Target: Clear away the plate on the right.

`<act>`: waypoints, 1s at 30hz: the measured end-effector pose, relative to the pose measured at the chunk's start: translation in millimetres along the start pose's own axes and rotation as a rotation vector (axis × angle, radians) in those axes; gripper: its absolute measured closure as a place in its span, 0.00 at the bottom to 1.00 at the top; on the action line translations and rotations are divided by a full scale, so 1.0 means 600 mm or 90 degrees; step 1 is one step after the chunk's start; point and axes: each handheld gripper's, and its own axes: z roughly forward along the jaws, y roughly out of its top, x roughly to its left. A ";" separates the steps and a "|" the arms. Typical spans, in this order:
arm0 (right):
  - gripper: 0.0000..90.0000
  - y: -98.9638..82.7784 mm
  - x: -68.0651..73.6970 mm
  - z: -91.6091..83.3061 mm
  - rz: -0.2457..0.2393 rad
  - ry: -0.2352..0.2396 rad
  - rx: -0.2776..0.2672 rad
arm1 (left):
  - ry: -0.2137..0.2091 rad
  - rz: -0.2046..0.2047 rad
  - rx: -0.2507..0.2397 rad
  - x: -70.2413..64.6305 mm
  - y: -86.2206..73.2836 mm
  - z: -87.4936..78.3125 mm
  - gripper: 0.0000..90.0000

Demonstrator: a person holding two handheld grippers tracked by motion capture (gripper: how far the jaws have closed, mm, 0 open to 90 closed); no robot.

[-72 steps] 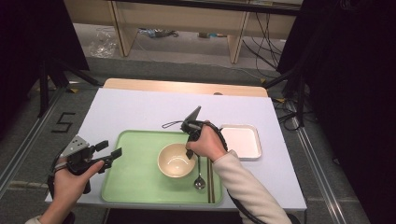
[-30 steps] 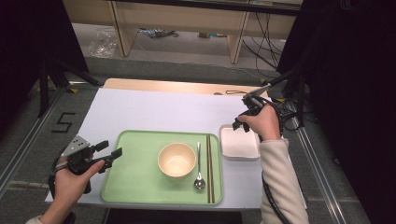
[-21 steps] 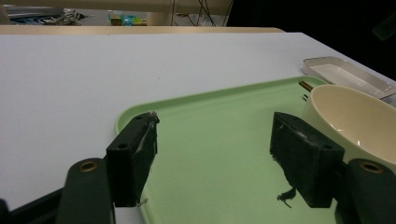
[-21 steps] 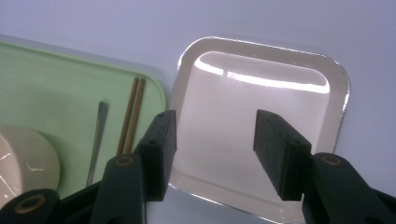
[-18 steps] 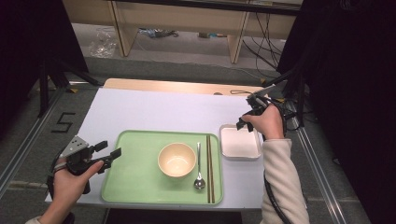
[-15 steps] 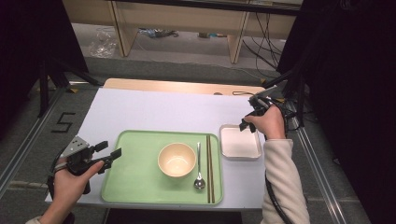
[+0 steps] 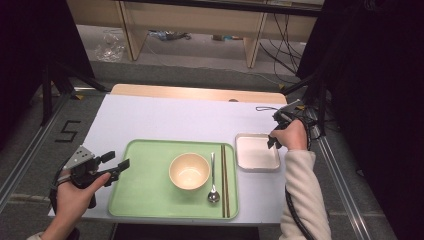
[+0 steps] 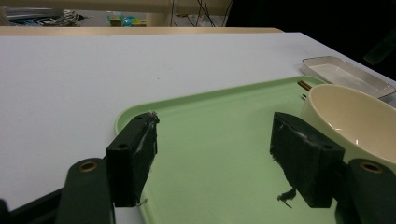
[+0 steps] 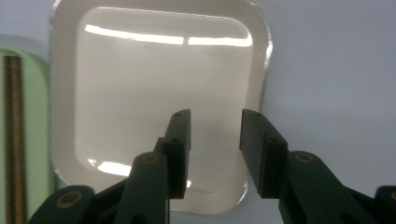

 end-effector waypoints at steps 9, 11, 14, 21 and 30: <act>0.76 0.001 -0.028 0.023 0.010 -0.046 0.012 | -0.002 0.003 0.003 0.000 0.000 0.003 0.35; 0.77 0.001 -0.021 0.028 0.054 -0.044 0.030 | -0.002 0.003 0.003 0.000 0.000 0.003 0.35; 0.78 0.001 -0.024 0.036 0.057 -0.047 0.043 | -0.002 0.003 0.003 0.000 0.001 0.004 0.35; 0.82 0.000 -0.033 0.054 0.036 -0.038 0.037 | -0.001 -0.004 0.004 -0.001 0.000 0.005 0.35; 0.87 0.001 -0.046 0.068 0.015 -0.009 0.041 | -0.001 0.009 0.006 -0.001 0.001 0.005 0.34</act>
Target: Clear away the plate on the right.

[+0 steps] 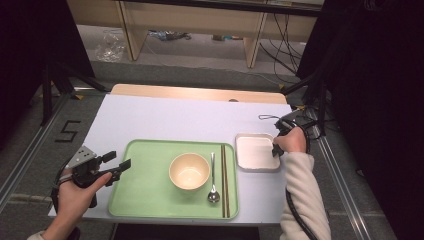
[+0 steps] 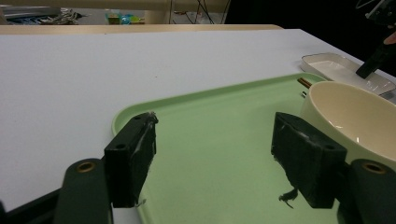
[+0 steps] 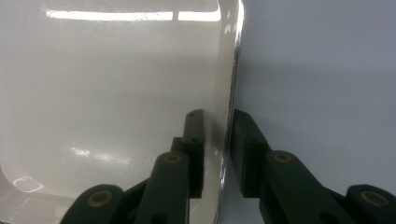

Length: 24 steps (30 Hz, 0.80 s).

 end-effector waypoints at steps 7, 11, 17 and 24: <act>0.94 -0.002 -0.005 -0.001 0.040 0.008 0.010 | 0.005 0.013 0.003 -0.003 0.002 0.000 0.26; 0.95 -0.003 -0.004 0.001 0.058 0.012 -0.002 | 0.005 0.013 0.003 -0.003 0.002 0.001 0.25; 0.96 -0.004 -0.014 0.000 0.020 0.009 -0.022 | 0.002 0.011 0.003 -0.002 0.001 0.001 0.27; 1.00 -0.009 0.001 -0.038 0.098 0.029 0.005 | 0.001 0.011 0.004 -0.002 0.000 0.001 0.29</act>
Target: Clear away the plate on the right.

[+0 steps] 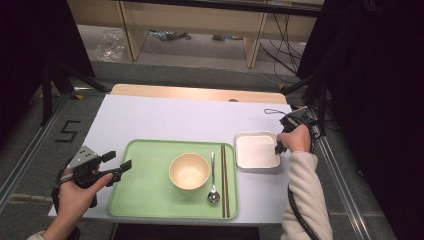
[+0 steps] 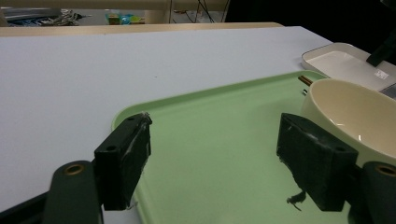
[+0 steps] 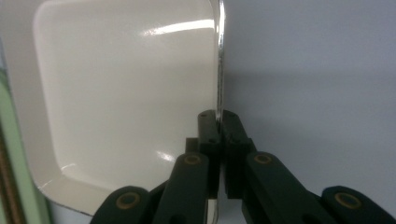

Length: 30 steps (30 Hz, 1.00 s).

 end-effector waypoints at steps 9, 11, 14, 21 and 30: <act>1.00 -0.004 -0.003 -0.021 0.013 0.018 -0.015 | 0.002 -0.013 -0.005 -0.001 0.001 0.000 0.29; 1.00 -0.005 -0.007 -0.029 -0.001 0.020 -0.016 | 0.000 -0.011 -0.007 -0.001 0.002 0.000 0.29; 1.00 -0.009 0.005 -0.042 0.033 0.062 -0.049 | -0.004 -0.009 -0.005 -0.006 0.008 0.002 0.29; 1.00 -0.018 0.053 -0.081 -0.006 0.117 -0.059 | -0.015 -0.013 -0.006 -0.019 0.038 0.010 0.27; 1.00 -0.026 0.100 -0.091 -0.090 0.179 -0.118 | -0.063 -0.007 0.009 -0.052 0.083 0.052 0.28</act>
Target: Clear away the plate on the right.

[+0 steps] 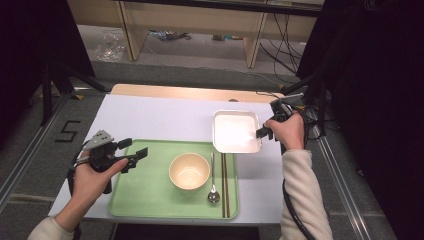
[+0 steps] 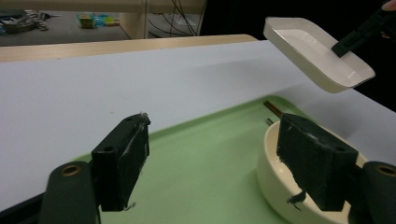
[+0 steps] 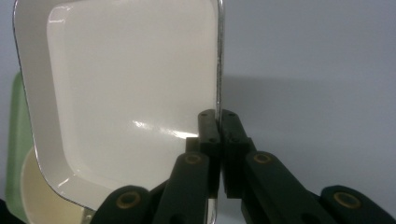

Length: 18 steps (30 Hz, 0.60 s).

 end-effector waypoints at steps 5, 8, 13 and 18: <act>1.00 -0.005 0.046 -0.002 0.029 0.045 0.015 | -0.028 -0.004 0.007 -0.024 0.032 0.031 0.29; 1.00 -0.008 0.069 0.002 0.016 0.051 0.008 | -0.048 -0.004 0.014 -0.040 0.050 0.051 0.30; 1.00 -0.015 0.096 0.011 -0.050 0.052 -0.023 | -0.070 0.006 0.048 -0.066 0.074 0.092 0.30; 1.00 -0.025 0.134 0.016 -0.047 0.045 0.006 | -0.081 0.005 0.067 -0.082 0.089 0.124 0.31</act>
